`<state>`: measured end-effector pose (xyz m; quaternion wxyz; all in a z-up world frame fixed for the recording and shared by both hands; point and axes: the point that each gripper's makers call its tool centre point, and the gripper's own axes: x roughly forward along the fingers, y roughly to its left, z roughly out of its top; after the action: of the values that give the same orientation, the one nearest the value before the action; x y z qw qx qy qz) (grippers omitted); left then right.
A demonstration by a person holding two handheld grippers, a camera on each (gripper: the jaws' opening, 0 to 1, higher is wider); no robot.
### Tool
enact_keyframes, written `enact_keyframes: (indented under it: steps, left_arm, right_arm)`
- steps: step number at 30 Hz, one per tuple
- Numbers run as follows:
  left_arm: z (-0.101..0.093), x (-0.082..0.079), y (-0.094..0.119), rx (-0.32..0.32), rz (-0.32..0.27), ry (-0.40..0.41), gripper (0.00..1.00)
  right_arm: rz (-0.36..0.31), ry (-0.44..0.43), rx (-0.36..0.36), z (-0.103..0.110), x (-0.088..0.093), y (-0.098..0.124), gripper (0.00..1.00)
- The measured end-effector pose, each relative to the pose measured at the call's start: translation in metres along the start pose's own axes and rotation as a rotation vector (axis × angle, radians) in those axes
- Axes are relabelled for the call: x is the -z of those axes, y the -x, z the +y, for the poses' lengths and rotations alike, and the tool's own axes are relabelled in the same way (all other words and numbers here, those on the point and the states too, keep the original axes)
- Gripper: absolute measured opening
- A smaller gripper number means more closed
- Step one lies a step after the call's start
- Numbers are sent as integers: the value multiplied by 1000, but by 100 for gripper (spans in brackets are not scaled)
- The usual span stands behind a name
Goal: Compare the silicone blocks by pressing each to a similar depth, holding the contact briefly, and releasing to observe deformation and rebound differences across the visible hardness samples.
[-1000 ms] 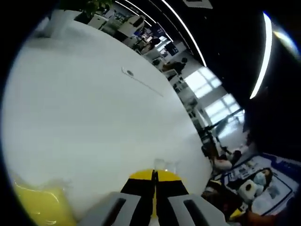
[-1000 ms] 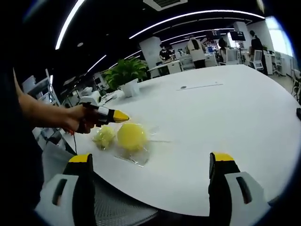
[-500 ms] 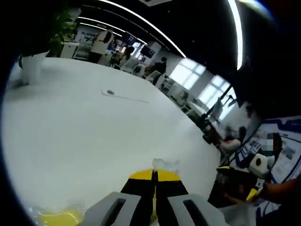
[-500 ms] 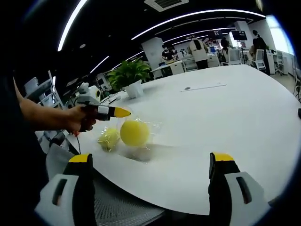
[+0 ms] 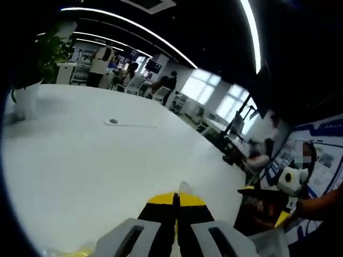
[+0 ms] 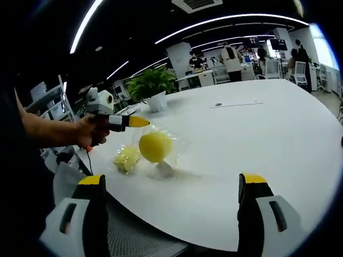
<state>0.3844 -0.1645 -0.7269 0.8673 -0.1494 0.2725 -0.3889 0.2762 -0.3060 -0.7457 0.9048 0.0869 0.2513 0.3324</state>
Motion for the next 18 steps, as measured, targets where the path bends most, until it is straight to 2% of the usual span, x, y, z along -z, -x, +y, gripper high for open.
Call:
enact_keyframes:
  steps: [3,8,10,12,18]
  left_arm:
    - [-4,-6,6,14,-14,2,0]
    - [-9,-13,15,30,-13,-74,0]
    - [-13,-16,19,36,-18,-112,0]
    - [-21,-22,23,44,-30,-155,0]
    - [-30,-48,35,43,-94,-163,0]
  right_arm:
    - [3,10,-4,0,-3,-2,96]
    - [3,21,-15,3,-9,-6,96]
    - [18,55,-20,4,-8,-9,96]
    - [36,87,-31,9,-6,-13,96]
    - [26,89,-59,16,-11,-17,96]
